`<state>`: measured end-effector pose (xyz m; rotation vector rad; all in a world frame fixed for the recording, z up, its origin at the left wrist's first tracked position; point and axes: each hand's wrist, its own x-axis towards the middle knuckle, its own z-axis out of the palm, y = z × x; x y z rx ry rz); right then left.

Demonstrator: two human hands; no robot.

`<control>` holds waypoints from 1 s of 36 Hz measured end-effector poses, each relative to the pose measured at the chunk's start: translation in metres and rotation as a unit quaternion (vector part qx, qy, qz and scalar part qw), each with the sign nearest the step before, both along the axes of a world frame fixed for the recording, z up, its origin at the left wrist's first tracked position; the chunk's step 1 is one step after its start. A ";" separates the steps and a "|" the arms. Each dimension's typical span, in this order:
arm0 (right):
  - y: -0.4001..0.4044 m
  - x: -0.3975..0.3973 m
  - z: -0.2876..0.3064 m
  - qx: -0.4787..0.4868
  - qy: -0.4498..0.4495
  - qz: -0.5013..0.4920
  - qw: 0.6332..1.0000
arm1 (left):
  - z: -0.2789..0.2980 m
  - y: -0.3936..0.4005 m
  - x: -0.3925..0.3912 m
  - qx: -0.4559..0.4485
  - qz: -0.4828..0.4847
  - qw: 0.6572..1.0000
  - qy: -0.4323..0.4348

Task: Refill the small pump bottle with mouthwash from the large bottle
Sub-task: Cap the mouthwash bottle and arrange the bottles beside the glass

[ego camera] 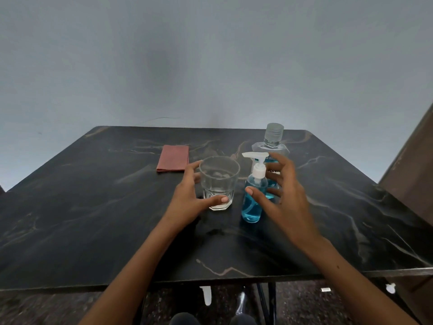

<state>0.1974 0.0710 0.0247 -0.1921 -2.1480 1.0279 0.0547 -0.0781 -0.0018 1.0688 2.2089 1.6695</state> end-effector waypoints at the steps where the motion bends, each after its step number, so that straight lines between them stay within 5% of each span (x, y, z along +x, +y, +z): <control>1: 0.001 -0.001 0.001 -0.005 -0.002 0.015 1.000 | 0.001 0.001 0.000 0.003 -0.005 1.000 -0.004; 16: 0.020 -0.003 0.019 0.091 -0.092 0.111 0.985 | -0.005 -0.014 -0.001 0.018 -0.019 0.999 0.019; 36: 0.031 -0.004 0.025 0.073 -0.151 0.178 0.970 | -0.006 -0.015 -0.001 0.021 -0.024 0.999 0.009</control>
